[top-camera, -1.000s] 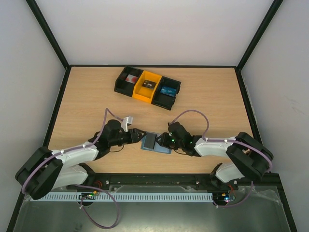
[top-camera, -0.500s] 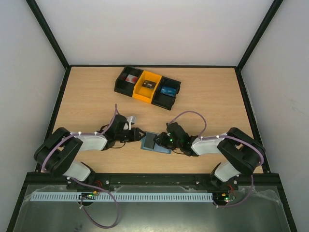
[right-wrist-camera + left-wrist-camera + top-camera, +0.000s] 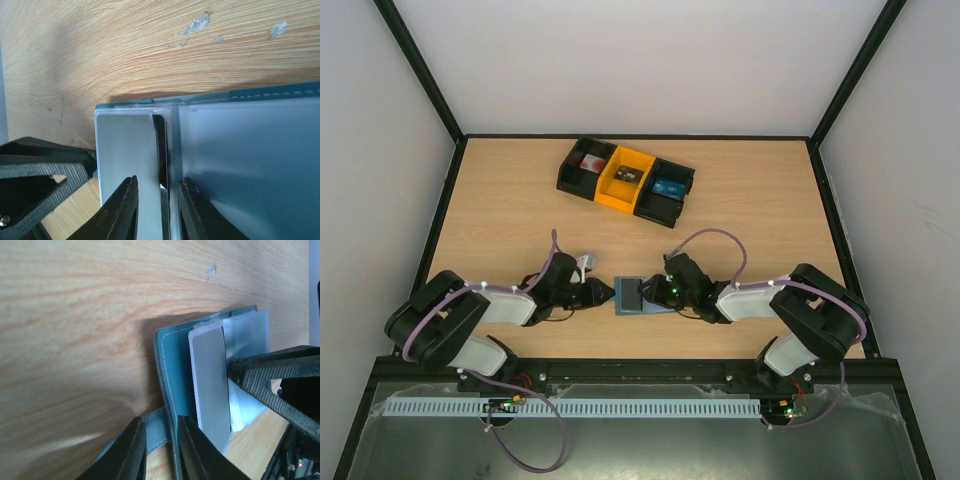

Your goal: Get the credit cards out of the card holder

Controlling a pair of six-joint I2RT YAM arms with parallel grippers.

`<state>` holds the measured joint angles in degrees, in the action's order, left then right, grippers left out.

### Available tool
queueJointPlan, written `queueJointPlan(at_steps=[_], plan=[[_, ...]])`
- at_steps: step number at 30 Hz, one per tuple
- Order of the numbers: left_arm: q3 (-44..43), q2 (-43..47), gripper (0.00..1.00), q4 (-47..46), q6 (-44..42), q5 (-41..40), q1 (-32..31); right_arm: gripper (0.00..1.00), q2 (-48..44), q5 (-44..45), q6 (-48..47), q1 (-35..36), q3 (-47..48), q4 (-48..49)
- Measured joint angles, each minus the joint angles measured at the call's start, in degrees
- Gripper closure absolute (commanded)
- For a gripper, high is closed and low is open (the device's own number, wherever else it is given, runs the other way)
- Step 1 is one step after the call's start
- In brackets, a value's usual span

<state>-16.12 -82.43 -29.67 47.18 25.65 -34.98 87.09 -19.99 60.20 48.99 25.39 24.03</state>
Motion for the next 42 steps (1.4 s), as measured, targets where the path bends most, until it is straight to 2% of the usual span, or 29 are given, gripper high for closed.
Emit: queueJointPlan(at_steps=[3, 11, 20, 23, 27, 30, 39, 42], plan=[[0.8, 0.8, 0.81, 0.2, 1.0, -0.2, -1.1, 0.77, -0.2, 0.2, -0.4, 0.0, 0.0, -0.3], [1.2, 4.3, 0.63, 3.2, 1.6, -2.1, -1.9, 0.78, -0.2, 0.3, -1.1, 0.0, 0.0, -0.4], [-4.5, 13.1, 0.60, 11.3, 1.8, -5.6, -2.0, 0.78, -0.3, -0.8, -1.1, 0.0, -1.0, 0.7], [-5.8, 15.7, 0.60, 11.2, 3.1, -5.7, -2.0, 0.78, -0.3, -1.1, -1.1, 0.0, -1.5, 1.6], [-6.1, 14.9, 0.66, 9.6, 4.4, -4.3, -2.0, 0.79, -0.3, -1.5, -1.0, 0.0, -2.2, 2.6], [-6.0, 12.2, 0.73, 7.1, 5.1, -2.7, -2.0, 0.79, -0.3, -1.7, -1.1, 0.0, -2.5, 3.2], [-3.2, 3.4, 0.78, 0.6, 6.2, -1.0, -2.0, 0.82, -0.3, -2.4, -1.1, 0.0, -2.7, 3.5], [-2.9, 0.0, 0.84, -1.6, 6.2, -0.1, -2.0, 0.82, -0.3, -2.5, -1.1, 0.0, -2.7, 3.5]])
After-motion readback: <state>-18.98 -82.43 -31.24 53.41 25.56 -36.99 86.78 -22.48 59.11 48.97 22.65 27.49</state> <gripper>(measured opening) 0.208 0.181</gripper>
